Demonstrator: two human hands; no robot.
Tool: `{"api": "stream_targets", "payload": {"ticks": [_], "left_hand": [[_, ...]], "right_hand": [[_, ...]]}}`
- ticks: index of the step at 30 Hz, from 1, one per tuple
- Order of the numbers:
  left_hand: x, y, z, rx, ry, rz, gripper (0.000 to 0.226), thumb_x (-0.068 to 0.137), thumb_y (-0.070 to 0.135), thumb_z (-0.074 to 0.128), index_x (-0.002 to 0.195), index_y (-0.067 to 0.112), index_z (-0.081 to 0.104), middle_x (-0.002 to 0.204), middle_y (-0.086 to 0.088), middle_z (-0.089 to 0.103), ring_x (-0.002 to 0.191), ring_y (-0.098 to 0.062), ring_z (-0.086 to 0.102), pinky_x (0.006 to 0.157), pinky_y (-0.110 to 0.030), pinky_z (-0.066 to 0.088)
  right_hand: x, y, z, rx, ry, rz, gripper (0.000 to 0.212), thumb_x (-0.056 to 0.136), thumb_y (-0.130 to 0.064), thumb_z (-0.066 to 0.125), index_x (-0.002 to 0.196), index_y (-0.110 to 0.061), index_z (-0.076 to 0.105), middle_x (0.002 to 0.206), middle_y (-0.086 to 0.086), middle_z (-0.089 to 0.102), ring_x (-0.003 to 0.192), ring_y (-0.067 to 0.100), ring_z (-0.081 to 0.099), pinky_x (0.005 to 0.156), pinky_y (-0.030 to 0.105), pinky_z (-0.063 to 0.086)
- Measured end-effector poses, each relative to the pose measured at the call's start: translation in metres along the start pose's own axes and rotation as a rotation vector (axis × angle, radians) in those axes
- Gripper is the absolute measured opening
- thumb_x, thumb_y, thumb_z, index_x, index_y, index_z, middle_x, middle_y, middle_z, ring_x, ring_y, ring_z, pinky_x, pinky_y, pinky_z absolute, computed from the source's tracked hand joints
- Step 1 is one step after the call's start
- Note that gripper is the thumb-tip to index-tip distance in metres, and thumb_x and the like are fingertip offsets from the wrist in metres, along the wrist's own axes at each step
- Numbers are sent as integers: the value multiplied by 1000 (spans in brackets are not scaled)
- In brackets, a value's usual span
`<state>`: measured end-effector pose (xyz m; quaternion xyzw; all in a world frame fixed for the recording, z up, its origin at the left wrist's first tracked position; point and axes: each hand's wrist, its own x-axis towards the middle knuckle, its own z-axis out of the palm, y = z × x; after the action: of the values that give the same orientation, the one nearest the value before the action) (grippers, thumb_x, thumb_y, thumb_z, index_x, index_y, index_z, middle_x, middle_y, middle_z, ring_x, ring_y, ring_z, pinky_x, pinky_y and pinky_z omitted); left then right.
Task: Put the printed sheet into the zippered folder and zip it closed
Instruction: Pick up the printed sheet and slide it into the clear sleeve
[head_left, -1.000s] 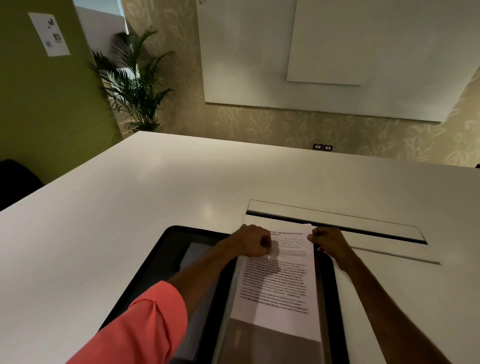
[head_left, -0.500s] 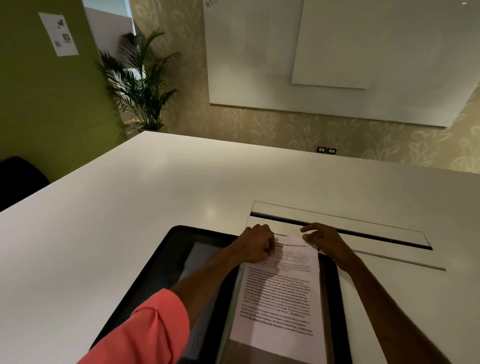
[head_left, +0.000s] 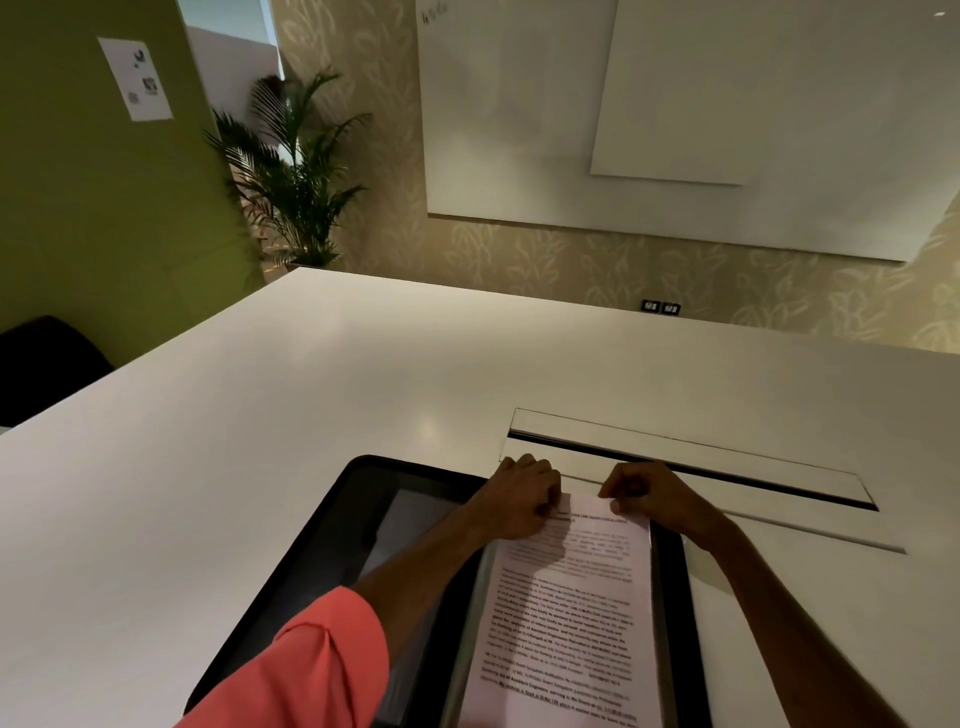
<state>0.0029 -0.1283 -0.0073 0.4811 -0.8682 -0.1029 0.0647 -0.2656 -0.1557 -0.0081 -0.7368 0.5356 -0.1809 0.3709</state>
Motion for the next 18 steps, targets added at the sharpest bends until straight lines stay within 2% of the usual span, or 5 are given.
{"api": "stream_targets", "payload": {"ticks": [4,9,14,16,18], "left_hand": [[0,0,1,-21,-11,-3,20,104,22,60,122,13,63,126,-6,66,119,-24,60,111,-43,44],[0,-2,-1,-30,-25,-4,18,106,23,57,121,13,61,122,-6,68,113,-24,65,111,-44,45],[-4,-1,2,-29,36,15,16,105,20,58,118,13,61,122,-4,64,112,-22,62,108,-42,46],[-5,-1,2,-32,42,6,14,105,20,57,117,13,61,119,-4,67,111,-22,61,108,-42,46],[-4,0,3,-22,44,3,13,104,18,57,116,13,62,117,-3,69,110,-22,60,107,-42,46]], "right_hand": [[2,-7,2,-159,5,-20,12,87,-12,81,93,-22,78,94,-11,77,92,-9,69,73,13,52],[4,-13,8,-227,-2,-42,13,88,-8,79,97,-18,78,97,-13,74,92,4,69,80,15,51],[-1,-14,8,-250,5,-22,13,90,-10,76,92,-24,76,96,-14,72,89,3,66,77,15,48],[-2,-15,9,-254,-8,-25,16,94,-16,74,87,-31,72,97,-13,72,91,4,65,81,20,50],[-3,-18,10,-260,-15,-20,8,97,-30,74,90,-28,73,97,-13,72,91,6,64,82,22,50]]}}
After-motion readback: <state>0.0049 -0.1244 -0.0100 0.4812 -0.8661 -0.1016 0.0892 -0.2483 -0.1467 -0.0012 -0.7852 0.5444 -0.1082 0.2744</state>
